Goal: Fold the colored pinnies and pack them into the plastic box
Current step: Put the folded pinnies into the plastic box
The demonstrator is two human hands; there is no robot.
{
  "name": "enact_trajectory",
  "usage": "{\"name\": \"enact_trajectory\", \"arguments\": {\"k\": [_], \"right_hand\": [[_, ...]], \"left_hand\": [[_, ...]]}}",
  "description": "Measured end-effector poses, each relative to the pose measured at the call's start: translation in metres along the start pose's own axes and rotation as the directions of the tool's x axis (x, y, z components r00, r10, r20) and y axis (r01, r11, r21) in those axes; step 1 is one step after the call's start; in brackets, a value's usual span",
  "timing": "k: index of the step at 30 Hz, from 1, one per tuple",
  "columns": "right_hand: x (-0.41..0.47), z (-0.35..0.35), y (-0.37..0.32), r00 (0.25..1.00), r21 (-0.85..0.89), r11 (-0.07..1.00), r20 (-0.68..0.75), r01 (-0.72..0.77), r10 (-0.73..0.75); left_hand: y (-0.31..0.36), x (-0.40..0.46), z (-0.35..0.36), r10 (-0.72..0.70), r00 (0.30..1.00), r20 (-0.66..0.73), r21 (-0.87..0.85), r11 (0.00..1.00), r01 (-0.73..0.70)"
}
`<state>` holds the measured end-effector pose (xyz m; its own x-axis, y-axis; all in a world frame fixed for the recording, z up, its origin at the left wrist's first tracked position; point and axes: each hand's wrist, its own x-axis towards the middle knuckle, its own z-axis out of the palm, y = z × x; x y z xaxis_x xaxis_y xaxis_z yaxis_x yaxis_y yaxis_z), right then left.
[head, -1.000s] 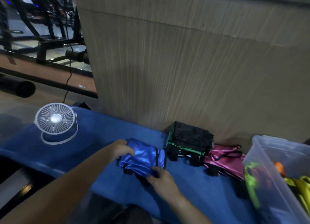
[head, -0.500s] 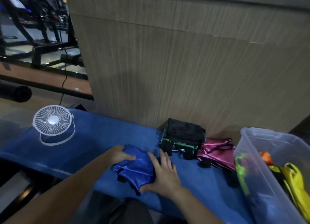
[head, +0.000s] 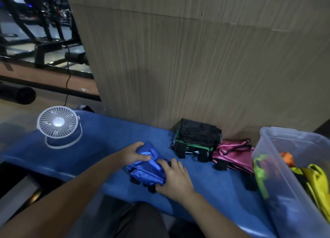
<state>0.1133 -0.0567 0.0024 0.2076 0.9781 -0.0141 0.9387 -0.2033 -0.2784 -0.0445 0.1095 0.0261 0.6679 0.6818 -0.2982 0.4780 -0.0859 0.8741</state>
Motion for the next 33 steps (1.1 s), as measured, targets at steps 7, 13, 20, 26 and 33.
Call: {"name": "enact_trajectory", "arguments": {"k": [7, 13, 20, 26, 33], "right_hand": [[-0.052, -0.056, 0.004, 0.976, 0.077, 0.995, -0.207, -0.057, 0.072], [-0.110, -0.146, 0.031, 0.907, 0.058, 0.987, -0.389, -0.151, 0.161], [-0.193, -0.240, 0.093, 0.802, 0.084, 0.942, -0.504, -0.325, 0.321], [-0.244, -0.261, 0.146, 0.725, 0.132, 0.856, -0.475, -0.501, 0.498], [-0.256, -0.250, 0.187, 0.705, 0.175, 0.786, -0.358, -0.593, 0.612]], "left_hand": [[0.082, -0.033, 0.018, 0.081, 0.985, 0.150, -0.085, 0.994, -0.069], [0.193, -0.051, 0.061, 0.231, 0.945, 0.233, -0.036, 0.973, -0.229], [0.326, -0.058, 0.149, 0.336, 0.849, 0.409, 0.004, 0.929, -0.369], [0.377, -0.037, 0.242, 0.341, 0.792, 0.506, 0.061, 0.902, -0.427], [0.378, 0.000, 0.310, 0.318, 0.788, 0.527, 0.194, 0.858, -0.476]]}}
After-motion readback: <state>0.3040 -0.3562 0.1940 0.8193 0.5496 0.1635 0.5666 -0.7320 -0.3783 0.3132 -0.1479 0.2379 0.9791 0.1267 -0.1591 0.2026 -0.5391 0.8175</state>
